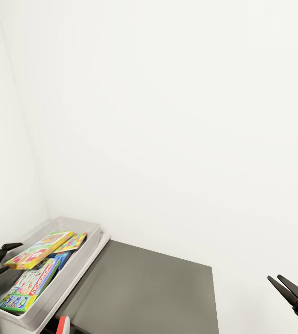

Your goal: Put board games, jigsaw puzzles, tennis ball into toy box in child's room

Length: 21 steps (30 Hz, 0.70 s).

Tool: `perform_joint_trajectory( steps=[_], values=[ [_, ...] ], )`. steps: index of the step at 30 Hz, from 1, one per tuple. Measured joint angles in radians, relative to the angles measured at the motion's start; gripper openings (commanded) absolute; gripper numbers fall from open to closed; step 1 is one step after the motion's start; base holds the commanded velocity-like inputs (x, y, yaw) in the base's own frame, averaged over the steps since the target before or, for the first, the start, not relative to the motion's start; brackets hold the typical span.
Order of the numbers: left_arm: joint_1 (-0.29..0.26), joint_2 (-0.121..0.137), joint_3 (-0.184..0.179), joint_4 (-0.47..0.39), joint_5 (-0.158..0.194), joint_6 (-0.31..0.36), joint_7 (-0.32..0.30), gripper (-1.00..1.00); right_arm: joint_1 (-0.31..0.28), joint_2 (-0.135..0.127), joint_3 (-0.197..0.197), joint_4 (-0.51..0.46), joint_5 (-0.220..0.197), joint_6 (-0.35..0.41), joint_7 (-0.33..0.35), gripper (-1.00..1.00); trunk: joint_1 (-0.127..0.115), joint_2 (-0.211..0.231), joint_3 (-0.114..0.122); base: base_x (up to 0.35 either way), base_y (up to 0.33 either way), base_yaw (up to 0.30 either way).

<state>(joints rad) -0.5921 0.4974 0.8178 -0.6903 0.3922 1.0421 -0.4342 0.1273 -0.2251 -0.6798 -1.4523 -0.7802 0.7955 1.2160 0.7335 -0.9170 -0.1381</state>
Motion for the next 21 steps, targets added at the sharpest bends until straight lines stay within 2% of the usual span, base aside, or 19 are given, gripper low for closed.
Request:
perform_joint_trajectory(
  steps=[4, 9, 14, 16, 19, 21],
  values=[
    [0.000, 0.002, 0.009, -0.001, 0.010, 0.000, -0.009, 1.00, 0.000, 0.000, 0.000, 0.000, 0.000, 0.000, 0.000, 1.00, 0.000, 0.000, 0.000, 0.000, 0.000, 0.000],
    [0.000, 0.005, 0.008, -0.006, 0.071, 0.000, -0.028, 1.00, 0.000, -0.001, 0.000, 0.000, 0.000, 0.000, 0.000, 1.00, 0.000, 0.000, 0.000, 0.000, 0.000, 0.000],
    [0.002, 0.009, 0.007, -0.012, 0.107, 0.000, -0.042, 1.00, 0.000, -0.001, 0.000, 0.000, 0.000, 0.000, -0.001, 1.00, 0.000, 0.000, 0.000, 0.000, 0.000, 0.000],
    [0.004, 0.013, 0.006, -0.013, 0.115, 0.000, -0.081, 1.00, 0.000, -0.001, 0.000, 0.000, 0.000, 0.000, -0.001, 1.00, 0.000, 0.000, 0.000, 0.000, 0.000, 0.000],
    [0.009, 0.028, 0.001, -0.015, 0.116, 0.001, -0.226, 1.00, 0.000, -0.002, 0.000, 0.000, -0.001, 0.000, -0.001, 1.00, 0.000, 0.000, 0.000, 0.000, 0.000, 0.000],
    [0.011, 0.032, -0.001, -0.015, 0.113, 0.001, -0.271, 1.00, 0.000, -0.002, 0.000, 0.000, 0.000, 0.000, 0.000, 1.00, 0.000, 0.000, 0.000, 0.000, 0.000, 0.000]
  ],
)
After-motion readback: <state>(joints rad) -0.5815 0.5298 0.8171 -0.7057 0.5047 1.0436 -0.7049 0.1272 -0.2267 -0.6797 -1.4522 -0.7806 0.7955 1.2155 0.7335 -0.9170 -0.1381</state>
